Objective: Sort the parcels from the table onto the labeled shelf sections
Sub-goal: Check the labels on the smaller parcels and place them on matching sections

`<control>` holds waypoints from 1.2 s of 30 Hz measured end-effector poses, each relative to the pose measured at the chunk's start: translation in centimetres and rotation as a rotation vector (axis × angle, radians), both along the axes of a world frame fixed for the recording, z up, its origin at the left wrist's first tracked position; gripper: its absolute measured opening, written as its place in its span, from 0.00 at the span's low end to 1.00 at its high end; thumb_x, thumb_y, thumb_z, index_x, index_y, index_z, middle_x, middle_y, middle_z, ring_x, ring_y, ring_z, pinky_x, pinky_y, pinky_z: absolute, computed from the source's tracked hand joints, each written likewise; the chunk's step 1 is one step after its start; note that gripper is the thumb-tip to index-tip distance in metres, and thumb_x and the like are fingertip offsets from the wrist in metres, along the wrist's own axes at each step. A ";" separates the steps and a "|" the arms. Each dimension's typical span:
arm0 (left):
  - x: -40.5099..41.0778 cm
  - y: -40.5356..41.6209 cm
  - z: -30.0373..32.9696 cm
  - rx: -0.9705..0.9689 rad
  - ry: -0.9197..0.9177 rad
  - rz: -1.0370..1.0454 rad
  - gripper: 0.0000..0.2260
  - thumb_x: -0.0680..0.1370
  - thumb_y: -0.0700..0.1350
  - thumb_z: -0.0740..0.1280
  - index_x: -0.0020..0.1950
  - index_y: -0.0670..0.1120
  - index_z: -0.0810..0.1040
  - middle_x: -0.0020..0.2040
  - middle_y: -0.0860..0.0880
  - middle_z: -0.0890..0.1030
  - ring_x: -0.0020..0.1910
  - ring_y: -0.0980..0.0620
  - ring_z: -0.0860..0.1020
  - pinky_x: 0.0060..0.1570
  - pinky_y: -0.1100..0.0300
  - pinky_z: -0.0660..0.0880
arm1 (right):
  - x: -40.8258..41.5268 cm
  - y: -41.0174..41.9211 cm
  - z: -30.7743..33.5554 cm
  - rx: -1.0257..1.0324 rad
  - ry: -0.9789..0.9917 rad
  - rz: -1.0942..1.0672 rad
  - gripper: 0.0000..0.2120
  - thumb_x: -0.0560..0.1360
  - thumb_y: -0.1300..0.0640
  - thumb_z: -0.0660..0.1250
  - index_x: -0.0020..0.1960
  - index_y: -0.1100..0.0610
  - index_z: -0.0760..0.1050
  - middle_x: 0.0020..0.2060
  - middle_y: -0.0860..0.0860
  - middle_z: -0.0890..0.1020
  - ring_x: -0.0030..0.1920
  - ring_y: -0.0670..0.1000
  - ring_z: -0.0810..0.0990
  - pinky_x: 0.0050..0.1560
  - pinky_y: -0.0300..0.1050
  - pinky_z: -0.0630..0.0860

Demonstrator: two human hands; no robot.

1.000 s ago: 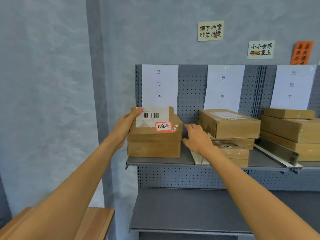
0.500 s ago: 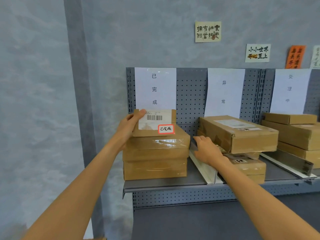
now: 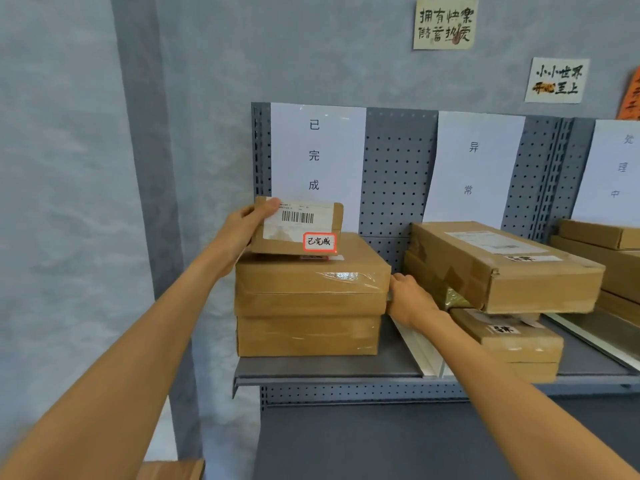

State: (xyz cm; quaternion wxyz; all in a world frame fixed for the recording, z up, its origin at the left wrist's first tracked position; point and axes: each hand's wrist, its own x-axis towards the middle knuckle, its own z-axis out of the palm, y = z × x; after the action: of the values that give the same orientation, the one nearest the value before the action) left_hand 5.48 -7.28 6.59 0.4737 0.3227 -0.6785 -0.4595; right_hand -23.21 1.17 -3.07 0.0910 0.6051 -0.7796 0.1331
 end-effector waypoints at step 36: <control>1.1 0.2 -2.7 -0.077 -0.152 0.004 0.33 0.71 0.62 0.68 0.73 0.56 0.65 0.68 0.54 0.72 0.63 0.53 0.74 0.60 0.56 0.74 | 1.4 2.5 0.7 -0.036 -0.023 -0.019 0.24 0.78 0.58 0.63 0.72 0.58 0.63 0.65 0.57 0.71 0.64 0.59 0.69 0.55 0.53 0.74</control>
State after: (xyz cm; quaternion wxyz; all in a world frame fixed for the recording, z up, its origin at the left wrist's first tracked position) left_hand 6.62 -7.08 3.87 0.4336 0.3395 -0.7291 -0.4065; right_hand -21.83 3.63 -2.39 0.0942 0.5944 -0.7838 0.1530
